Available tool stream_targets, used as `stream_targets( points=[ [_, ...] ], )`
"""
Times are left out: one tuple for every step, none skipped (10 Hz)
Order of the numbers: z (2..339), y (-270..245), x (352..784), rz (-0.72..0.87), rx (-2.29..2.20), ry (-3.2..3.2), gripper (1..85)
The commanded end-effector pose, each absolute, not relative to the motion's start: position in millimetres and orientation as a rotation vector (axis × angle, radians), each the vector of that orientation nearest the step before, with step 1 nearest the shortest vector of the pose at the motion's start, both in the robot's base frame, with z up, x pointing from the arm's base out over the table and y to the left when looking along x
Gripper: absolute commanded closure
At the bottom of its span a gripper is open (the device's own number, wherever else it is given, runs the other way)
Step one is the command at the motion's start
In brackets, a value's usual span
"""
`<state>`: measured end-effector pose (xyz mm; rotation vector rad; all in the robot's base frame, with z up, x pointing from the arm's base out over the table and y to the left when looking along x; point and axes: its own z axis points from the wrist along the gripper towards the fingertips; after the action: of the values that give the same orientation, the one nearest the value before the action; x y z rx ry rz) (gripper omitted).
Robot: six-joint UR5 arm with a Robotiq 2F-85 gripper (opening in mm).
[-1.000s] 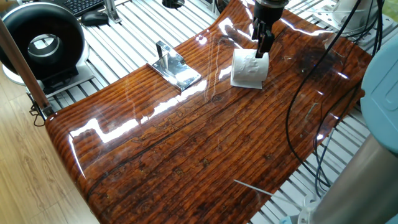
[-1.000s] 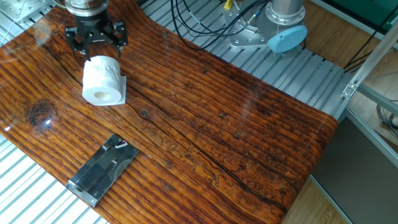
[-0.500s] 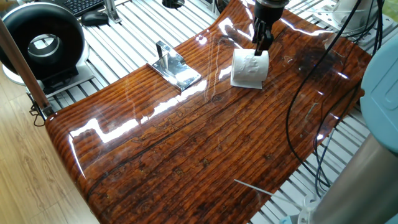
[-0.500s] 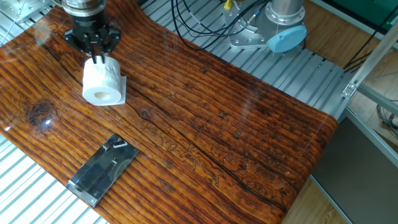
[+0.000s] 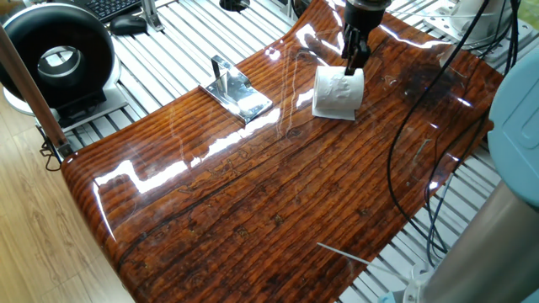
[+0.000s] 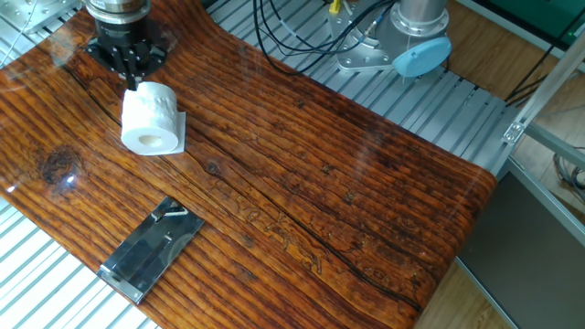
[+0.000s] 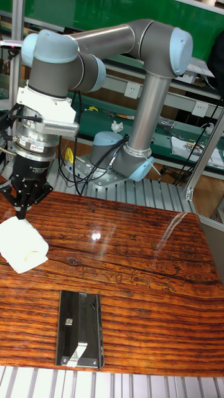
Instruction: Put the toilet paper on its holder
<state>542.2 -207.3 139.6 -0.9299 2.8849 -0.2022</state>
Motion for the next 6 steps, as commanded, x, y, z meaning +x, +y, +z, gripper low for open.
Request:
stream_targets(
  points=[
    [141.5, -227.4, 525.1, -0.290, -1.243, 2.869, 47.7],
    [142.2, -230.6, 526.2, -0.311, -1.351, 2.826, 36.0],
    [142.9, -231.8, 531.3, -0.330, -1.402, 2.786, 31.7],
    [143.0, -231.8, 532.9, -0.334, -1.409, 2.777, 31.3],
    [140.2, -218.5, 526.2, -0.243, -1.384, 2.797, 31.0],
    [138.4, -201.5, 525.0, -0.146, -1.350, 2.792, 30.3]
  ],
)
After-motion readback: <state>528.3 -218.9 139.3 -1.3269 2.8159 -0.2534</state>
